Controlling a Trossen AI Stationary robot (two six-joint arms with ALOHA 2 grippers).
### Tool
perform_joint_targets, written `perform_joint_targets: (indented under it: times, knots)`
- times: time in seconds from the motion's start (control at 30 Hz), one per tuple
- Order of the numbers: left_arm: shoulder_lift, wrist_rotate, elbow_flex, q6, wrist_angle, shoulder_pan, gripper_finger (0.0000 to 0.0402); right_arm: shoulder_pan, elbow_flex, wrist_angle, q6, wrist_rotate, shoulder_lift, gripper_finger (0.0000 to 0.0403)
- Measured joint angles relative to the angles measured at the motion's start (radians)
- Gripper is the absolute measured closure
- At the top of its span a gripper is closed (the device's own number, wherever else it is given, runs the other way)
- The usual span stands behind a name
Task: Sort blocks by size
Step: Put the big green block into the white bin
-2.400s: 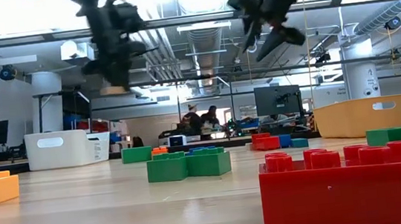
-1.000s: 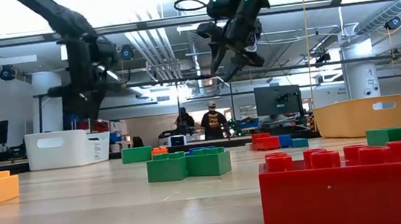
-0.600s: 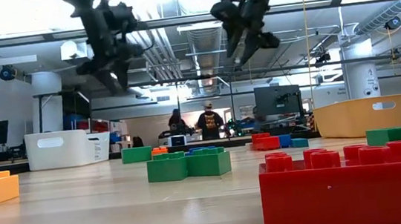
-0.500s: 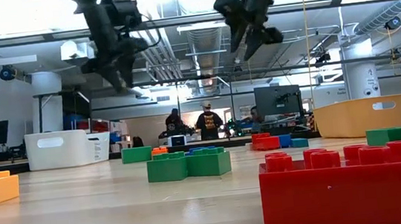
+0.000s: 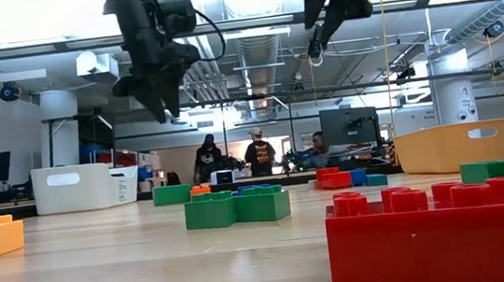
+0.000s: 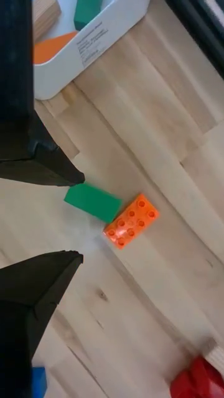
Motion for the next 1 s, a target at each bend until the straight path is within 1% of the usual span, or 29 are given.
perform_joint_targets:
  times: [0.13, 0.27, 0.43, 1.0]
  knots:
    - [0.04, 0.003, 0.0, 0.009, -0.019, -0.001, 0.0234, 0.032, -0.004, -0.002, 0.032, 0.044, -0.043, 0.0211]
    - [0.081, 0.004, 0.0, 0.018, -0.018, -0.01, 0.0217, 0.036, -0.004, -0.005, 0.062, 0.09, -0.069, 0.0211]
    - [0.136, 0.004, -0.001, 0.088, -0.011, -0.014, 0.0201, 0.036, -0.005, -0.008, 0.071, 0.127, -0.091, 0.0211]
    - [0.35, 0.005, -0.007, 0.296, 0.041, -0.014, 0.0197, 0.036, -0.005, -0.007, 0.077, 0.144, -0.06, 0.0211]
